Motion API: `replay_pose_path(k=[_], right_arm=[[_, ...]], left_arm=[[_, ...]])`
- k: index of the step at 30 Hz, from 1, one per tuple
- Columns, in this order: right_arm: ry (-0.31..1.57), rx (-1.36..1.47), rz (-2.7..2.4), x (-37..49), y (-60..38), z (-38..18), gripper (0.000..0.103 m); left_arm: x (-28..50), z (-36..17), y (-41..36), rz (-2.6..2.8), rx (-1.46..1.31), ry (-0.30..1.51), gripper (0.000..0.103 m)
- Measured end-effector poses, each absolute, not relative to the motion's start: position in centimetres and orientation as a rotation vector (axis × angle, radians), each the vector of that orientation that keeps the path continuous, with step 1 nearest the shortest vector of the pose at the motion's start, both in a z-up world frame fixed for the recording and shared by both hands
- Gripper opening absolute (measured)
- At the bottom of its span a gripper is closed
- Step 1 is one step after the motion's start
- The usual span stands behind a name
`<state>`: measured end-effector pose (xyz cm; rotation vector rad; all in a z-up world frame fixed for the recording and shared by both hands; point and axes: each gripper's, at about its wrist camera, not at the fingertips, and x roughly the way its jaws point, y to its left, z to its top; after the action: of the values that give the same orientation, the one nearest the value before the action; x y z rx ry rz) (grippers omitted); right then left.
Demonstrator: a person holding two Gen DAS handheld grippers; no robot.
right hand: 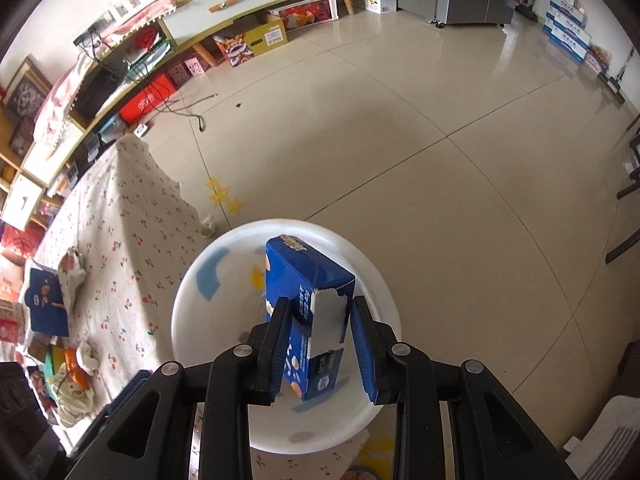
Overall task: Collect trash
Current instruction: 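Carry both items to the white basin and open both grippers to drop them, then grasp the crumpled white tissue with the left gripper while the right gripper grasps the orange peel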
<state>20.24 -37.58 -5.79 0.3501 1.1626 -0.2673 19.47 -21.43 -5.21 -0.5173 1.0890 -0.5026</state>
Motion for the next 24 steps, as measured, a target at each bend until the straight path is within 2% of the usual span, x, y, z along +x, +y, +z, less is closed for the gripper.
replay_pose_path(k=[7, 16, 20, 24], right_arm=[[1.204, 0.295, -0.292, 20.7, -36.8, -6.4, 0.031], [1.114, 0.258, -0.262, 20.1, -35.0, -4.3, 0.032], [1.020, 0.287, -0.198, 19.9, -33.8, -2.7, 0.038], [0.953, 0.335, -0.082, 19.5, -32.2, -1.3, 0.043]], left_arm=[[17.2, -4.0, -18.3, -0.461, -0.453, 1.085, 0.054], [15.5, -1.2, -12.7, -0.381, -0.335, 1.031, 0.056], [14.8, -0.5, -8.6, -0.311, -0.242, 1.018, 0.065], [14.7, -0.3, -3.2, -0.167, -0.163, 1.014, 0.067]])
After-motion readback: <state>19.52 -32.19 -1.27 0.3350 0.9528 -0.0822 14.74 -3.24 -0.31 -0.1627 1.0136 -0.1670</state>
